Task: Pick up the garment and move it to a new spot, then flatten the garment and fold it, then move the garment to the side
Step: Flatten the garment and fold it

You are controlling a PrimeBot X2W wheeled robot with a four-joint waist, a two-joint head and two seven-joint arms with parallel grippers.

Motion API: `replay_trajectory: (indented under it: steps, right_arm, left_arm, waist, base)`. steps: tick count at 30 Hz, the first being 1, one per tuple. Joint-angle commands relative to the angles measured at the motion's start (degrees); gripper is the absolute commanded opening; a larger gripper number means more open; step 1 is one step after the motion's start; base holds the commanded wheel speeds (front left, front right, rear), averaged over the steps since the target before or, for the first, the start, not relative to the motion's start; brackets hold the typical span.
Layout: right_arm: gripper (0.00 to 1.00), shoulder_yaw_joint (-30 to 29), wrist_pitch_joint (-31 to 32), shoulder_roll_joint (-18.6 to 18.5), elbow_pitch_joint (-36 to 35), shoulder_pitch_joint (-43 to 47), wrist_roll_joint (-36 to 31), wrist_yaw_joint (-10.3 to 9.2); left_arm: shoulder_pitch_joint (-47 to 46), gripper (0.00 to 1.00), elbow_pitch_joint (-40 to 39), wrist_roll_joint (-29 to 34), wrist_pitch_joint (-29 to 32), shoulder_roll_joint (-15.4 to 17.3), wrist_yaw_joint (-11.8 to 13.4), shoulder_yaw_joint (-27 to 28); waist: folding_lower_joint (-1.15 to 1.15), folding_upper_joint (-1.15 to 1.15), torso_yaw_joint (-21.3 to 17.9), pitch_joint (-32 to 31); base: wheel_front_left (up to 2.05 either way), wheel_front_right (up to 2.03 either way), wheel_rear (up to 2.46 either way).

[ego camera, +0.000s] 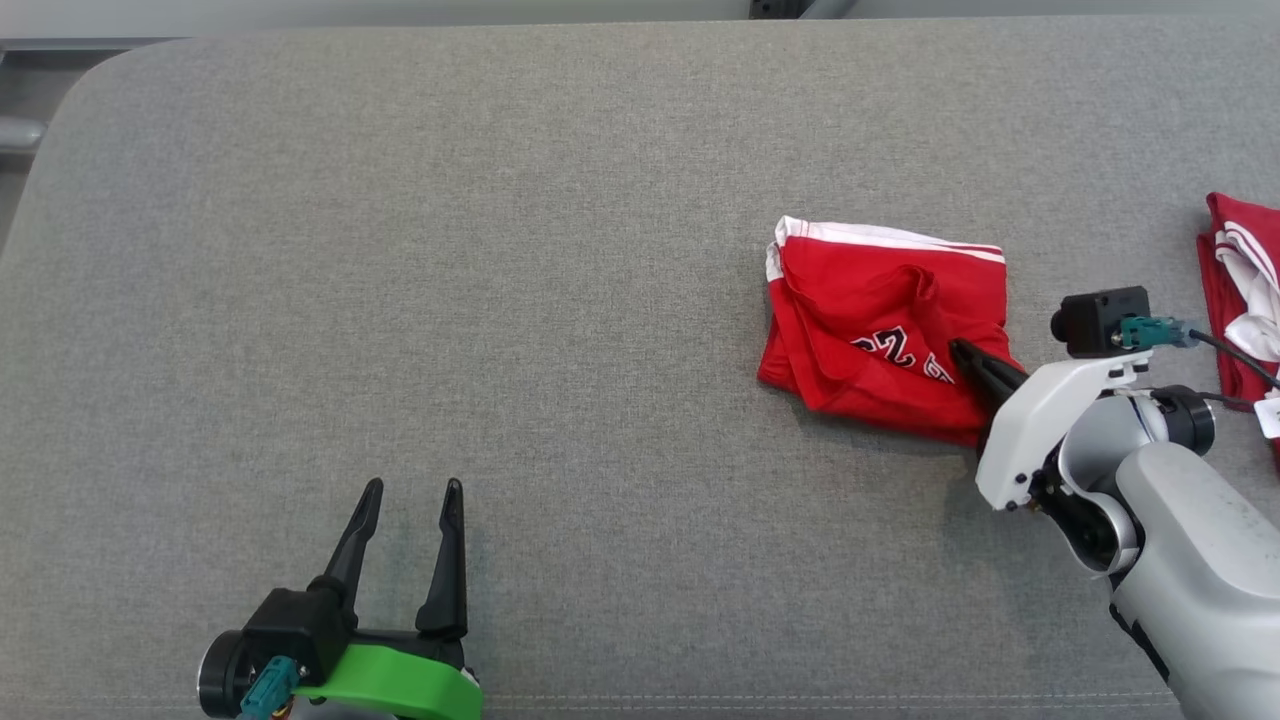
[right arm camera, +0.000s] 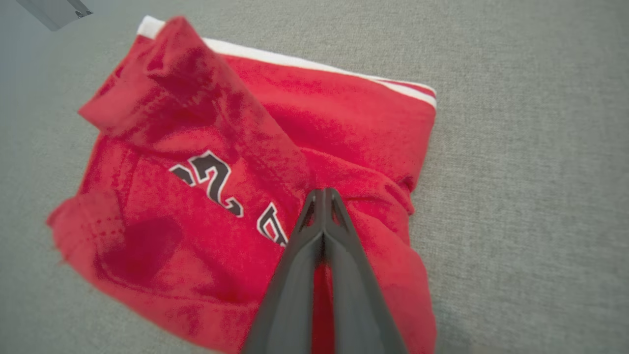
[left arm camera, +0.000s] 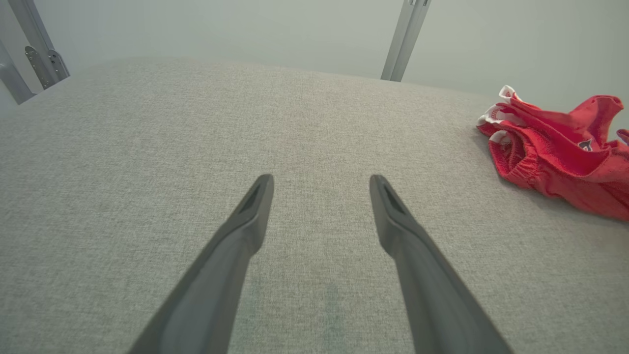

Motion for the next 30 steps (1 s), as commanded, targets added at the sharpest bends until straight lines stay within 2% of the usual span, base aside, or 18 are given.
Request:
replay_trajectory:
  steps: [1, 16, 30]
  right_arm:
    - [0.0, 0.72, -0.28, 0.07, -0.5, 1.13, 0.53, -0.07]
    - [0.0, 6.47, -0.26, 1.18, -4.32, 5.34, 2.67, -0.07]
    - [0.0, 8.68, -4.18, 2.66, -5.87, 7.44, 0.01, -0.07]
  left_arm:
    - [-0.54, 1.0, -0.1, 0.17, -0.15, -0.02, 0.13, 0.09]
    - [0.62, 1.0, 0.1, -0.86, -0.15, -0.03, 0.9, -0.68]
    - [2.46, 1.0, 0.38, -1.24, -0.15, -0.03, 1.54, -0.33]
  waist:
    - [0.0, 0.61, 0.04, -0.09]
    - [0.0, 0.61, 1.15, -1.5]
    - [0.0, 0.61, 0.7, -3.99]
  base:
    - [0.0, 0.0, 0.0]
    - [0.0, 0.0, 0.0]
    - [0.0, 0.0, 0.0]
